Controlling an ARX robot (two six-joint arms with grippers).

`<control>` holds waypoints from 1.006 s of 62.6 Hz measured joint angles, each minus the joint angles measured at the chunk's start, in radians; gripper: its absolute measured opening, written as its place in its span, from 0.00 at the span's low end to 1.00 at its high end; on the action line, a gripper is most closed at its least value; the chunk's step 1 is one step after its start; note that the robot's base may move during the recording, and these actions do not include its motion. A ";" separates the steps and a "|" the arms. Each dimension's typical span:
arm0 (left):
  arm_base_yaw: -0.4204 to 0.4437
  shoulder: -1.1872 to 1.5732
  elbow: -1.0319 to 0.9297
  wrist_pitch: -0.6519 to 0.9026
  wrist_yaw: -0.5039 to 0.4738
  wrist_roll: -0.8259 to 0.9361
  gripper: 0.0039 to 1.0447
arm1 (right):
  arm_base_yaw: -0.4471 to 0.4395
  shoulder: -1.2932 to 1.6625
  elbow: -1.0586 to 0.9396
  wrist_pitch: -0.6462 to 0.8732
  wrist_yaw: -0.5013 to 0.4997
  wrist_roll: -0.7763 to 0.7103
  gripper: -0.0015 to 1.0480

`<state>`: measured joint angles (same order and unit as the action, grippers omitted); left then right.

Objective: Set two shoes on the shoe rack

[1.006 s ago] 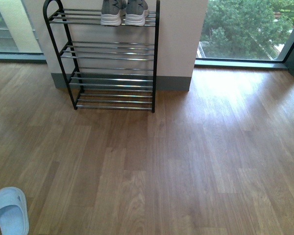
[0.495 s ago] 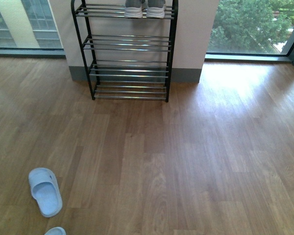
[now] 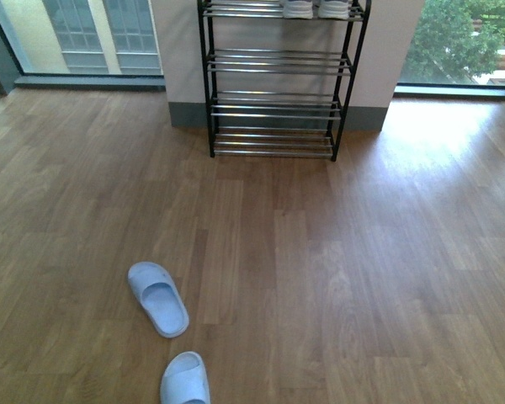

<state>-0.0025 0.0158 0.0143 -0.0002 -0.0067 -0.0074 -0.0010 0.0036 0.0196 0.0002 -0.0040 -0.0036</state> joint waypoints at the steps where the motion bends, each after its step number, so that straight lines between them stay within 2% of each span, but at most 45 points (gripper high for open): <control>1: 0.000 0.000 0.000 0.000 0.000 0.000 0.91 | 0.000 0.000 0.000 0.000 -0.003 0.000 0.91; 63: 0.000 0.000 0.000 0.000 0.007 0.000 0.91 | 0.000 0.000 0.000 -0.001 0.004 0.003 0.91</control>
<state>-0.0025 0.0158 0.0143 -0.0002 0.0002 -0.0071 -0.0010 0.0036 0.0196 -0.0006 -0.0002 -0.0006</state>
